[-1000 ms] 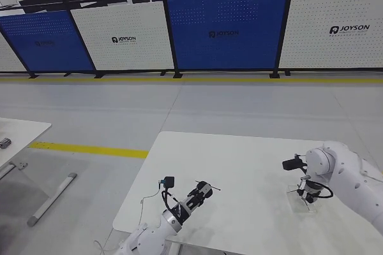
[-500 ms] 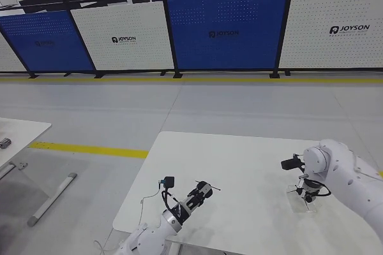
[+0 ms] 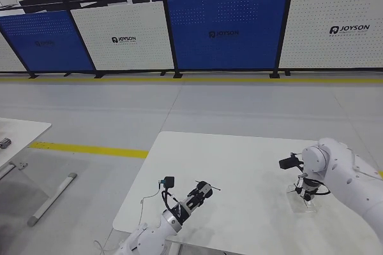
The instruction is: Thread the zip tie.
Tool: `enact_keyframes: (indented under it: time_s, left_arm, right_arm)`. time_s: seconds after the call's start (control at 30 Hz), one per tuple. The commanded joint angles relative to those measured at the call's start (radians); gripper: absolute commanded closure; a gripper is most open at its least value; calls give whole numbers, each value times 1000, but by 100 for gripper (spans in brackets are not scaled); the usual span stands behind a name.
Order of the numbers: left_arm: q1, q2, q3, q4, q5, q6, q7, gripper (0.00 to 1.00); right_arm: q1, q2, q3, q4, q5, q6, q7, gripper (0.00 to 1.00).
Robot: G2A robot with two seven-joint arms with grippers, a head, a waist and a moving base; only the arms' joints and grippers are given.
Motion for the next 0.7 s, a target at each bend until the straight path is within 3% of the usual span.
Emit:
enact_keyframes:
  time_s: [0.0, 0.27, 0.5, 0.67]
  left_arm:
    - [0, 0, 0, 0, 0, 0, 0, 100]
    - [0, 0, 0, 0, 0, 0, 0, 100]
    - [0, 0, 0, 0, 0, 0, 0, 100]
    - [0, 0, 0, 0, 0, 0, 0, 100]
  right_arm:
    - [-5, 13, 12, -18, -8, 2, -12, 100]
    - [-41, 88, 75, -89, -11, -129, -76, 100]
    - [-79, 157, 135, -197, -39, -136, -93, 100]
    - [-120, 218, 198, -284, -47, -186, -138, 100]
